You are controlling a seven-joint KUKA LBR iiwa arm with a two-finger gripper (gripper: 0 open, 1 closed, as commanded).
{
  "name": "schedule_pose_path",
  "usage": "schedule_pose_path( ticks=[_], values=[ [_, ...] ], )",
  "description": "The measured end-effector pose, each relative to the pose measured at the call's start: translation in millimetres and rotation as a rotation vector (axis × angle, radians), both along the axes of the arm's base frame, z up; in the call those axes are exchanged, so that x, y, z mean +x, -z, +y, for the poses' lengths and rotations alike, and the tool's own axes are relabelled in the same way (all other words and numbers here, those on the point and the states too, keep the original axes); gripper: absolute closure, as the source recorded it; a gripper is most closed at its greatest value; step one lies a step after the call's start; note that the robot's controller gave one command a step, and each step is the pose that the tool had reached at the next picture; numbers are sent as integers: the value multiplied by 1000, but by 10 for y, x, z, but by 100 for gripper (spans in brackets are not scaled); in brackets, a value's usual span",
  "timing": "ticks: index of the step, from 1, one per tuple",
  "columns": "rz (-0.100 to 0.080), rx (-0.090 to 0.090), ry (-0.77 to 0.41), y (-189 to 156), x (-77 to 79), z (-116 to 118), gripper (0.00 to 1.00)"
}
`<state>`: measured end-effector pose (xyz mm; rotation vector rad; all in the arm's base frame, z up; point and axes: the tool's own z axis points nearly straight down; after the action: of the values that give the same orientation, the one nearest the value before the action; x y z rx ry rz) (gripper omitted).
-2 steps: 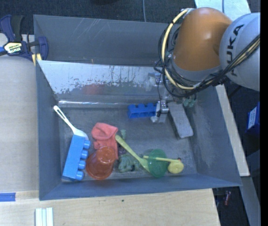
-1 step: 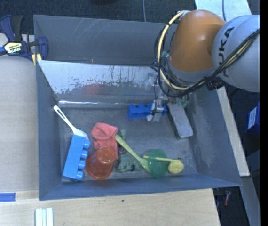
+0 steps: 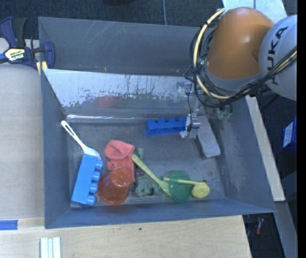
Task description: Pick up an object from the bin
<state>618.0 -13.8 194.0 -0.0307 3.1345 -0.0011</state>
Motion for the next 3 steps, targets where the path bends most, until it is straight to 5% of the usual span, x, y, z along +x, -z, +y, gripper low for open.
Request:
schedule_pose_path(
  ticks=[1,2,3],
  values=[
    [-5,4,148,661,41,-301,0],
    [-6,1,107,710,-118,281,0],
    [-11,4,408,1176,57,-159,100]
  ],
)
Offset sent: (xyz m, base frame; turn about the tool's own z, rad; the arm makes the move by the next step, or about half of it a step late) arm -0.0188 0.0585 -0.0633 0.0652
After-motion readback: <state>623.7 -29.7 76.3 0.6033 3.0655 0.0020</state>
